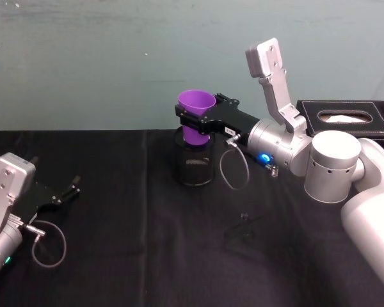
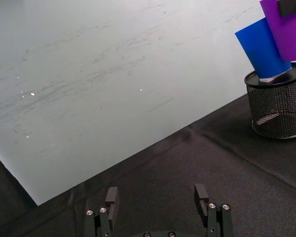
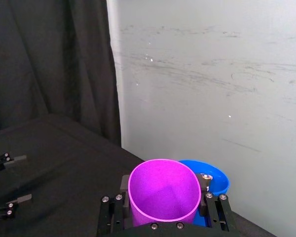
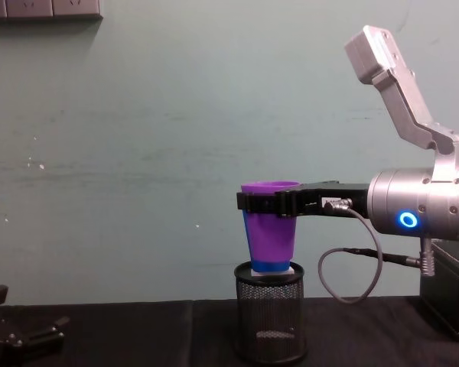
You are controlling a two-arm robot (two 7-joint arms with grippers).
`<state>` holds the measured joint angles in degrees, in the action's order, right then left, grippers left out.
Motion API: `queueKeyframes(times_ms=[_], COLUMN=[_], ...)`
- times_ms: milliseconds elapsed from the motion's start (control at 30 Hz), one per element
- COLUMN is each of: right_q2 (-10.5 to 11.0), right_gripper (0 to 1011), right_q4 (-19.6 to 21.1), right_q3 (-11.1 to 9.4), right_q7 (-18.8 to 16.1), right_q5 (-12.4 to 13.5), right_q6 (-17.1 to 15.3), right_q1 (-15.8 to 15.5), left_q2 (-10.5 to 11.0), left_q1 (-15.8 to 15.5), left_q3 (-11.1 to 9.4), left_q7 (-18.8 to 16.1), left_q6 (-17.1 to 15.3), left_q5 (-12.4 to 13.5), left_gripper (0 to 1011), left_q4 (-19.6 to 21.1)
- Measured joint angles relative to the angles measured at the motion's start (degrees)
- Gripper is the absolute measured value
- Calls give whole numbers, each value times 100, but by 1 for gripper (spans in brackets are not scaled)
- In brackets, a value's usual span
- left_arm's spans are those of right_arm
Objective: Pick up one cup with a gripper and tap it against the other cup.
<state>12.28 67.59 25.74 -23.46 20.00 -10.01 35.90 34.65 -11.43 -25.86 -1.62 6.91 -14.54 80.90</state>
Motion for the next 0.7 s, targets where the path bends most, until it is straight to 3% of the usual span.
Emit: queueKeyframes(times_ms=[700], right_q2=[0], right_gripper=[747], right_q4=[0], right_q3=[0], right_q7=[0], right_q5=[0], right_q6=[0], right_q1=[0], left_q2=[0], left_q1=[0], left_q3=[0], left_q7=[0], left_q6=[0], left_q5=[0], left_gripper=[1000], left_q4=[0])
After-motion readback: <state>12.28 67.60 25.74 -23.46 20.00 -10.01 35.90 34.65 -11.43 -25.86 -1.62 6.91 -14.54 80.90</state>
